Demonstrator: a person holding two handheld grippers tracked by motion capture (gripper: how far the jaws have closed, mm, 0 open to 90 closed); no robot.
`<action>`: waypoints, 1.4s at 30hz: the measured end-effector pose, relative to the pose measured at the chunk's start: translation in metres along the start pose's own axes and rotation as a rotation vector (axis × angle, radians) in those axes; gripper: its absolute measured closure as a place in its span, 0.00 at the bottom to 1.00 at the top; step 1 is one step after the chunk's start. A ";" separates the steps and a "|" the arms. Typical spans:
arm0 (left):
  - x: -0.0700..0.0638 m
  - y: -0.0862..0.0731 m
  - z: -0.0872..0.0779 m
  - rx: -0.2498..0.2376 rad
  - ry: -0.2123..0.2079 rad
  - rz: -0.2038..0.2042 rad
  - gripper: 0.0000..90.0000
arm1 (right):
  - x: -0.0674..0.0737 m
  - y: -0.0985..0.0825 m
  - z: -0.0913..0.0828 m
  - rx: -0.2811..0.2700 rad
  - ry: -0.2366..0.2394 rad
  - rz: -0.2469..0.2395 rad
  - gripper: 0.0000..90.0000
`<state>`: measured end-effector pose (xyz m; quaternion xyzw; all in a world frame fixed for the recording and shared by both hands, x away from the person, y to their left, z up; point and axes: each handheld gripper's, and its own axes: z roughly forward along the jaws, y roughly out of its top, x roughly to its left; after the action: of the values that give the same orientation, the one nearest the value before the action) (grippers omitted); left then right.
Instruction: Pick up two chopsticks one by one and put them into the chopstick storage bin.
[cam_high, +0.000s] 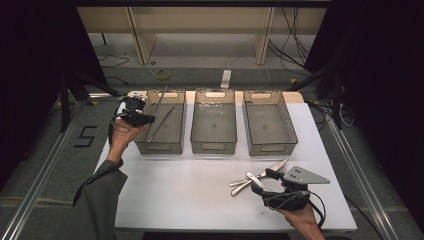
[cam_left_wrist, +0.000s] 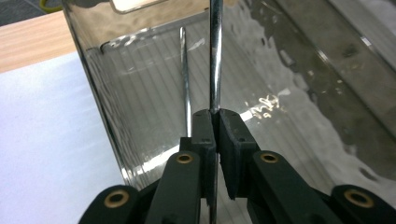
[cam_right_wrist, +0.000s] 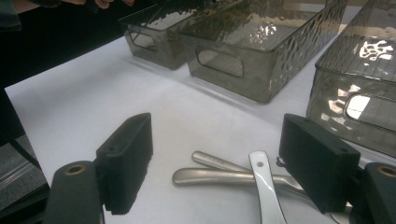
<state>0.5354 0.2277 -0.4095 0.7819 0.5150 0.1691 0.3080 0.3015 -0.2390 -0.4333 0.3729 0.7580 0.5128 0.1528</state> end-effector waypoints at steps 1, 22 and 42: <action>0.000 0.000 0.001 0.001 0.002 -0.004 0.93 | 0.000 0.000 0.000 -0.002 0.000 0.000 0.30; -0.037 -0.023 -0.044 -0.170 -0.193 -0.106 0.39 | -0.001 0.000 0.000 0.008 -0.011 0.000 0.30; -0.066 -0.062 -0.060 -0.257 -0.244 -0.020 0.25 | -0.008 0.003 0.005 0.079 -0.049 0.000 0.31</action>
<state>0.4295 0.2031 -0.4021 0.7457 0.4556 0.1343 0.4673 0.3114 -0.2404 -0.4338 0.3911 0.7739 0.4729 0.1566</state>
